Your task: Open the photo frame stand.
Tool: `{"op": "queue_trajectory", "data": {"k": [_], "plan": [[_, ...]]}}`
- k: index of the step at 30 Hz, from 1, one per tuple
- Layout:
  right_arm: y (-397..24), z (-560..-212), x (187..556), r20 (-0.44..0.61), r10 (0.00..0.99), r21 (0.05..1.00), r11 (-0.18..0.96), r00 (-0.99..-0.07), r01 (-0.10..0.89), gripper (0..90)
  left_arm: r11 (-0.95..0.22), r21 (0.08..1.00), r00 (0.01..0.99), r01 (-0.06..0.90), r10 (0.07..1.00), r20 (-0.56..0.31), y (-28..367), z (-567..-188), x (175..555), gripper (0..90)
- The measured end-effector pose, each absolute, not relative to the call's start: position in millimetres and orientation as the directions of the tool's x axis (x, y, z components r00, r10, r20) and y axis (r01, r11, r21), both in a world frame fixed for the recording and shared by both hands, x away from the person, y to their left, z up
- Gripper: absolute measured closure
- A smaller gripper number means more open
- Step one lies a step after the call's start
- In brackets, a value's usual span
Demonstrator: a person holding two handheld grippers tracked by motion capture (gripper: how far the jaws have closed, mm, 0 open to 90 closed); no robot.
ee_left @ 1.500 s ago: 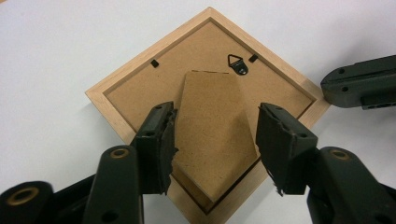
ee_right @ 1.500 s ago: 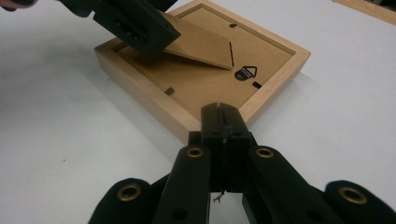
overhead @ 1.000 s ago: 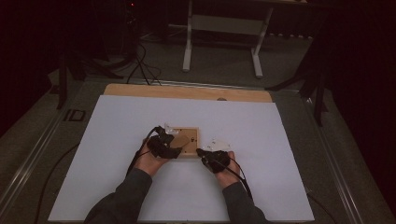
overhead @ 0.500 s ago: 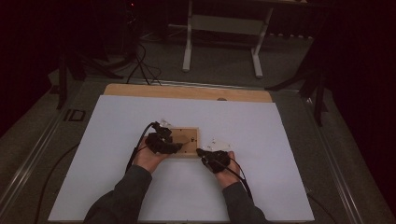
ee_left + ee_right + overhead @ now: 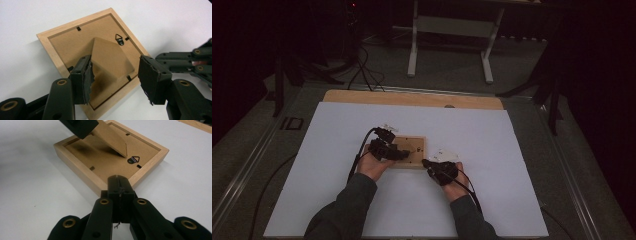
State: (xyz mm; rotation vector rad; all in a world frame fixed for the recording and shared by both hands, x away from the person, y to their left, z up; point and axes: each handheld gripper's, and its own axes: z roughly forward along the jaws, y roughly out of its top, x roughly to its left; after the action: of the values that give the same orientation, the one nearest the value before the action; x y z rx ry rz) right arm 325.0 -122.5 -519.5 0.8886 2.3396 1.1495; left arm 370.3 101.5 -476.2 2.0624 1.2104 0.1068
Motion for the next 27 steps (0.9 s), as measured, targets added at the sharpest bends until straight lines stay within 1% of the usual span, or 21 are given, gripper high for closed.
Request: {"op": "queue_trajectory", "data": {"k": [2, 6, 11, 16, 27], "plan": [[-122, -520, 325, -0.062, 0.686, 0.805, 0.464, -0.725, 0.370, 89.8, -0.264, 0.622, 0.537, 0.737, 0.788, -0.302, 102, -475, 372, 47.1], [-122, -519, 325, -0.062, 0.685, 0.805, 0.464, -0.726, 0.370, 89.8, -0.245, 0.606, 0.515, 0.757, 0.794, -0.323, 102, -475, 376, 49.9], [-122, -519, 325, -0.062, 0.686, 0.804, 0.465, -0.725, 0.371, 89.8, -0.245, 0.593, 0.507, 0.767, 0.799, -0.325, 100, -476, 379, 51.6], [-122, -519, 325, -0.062, 0.686, 0.804, 0.465, -0.725, 0.371, 89.8, -0.242, 0.572, 0.501, 0.784, 0.790, -0.352, 102, -477, 383, 52.5], [-122, -519, 325, -0.062, 0.685, 0.804, 0.464, -0.725, 0.370, 89.8, -0.252, 0.531, 0.489, 0.809, 0.790, -0.370, 101, -481, 388, 53.2]]}}
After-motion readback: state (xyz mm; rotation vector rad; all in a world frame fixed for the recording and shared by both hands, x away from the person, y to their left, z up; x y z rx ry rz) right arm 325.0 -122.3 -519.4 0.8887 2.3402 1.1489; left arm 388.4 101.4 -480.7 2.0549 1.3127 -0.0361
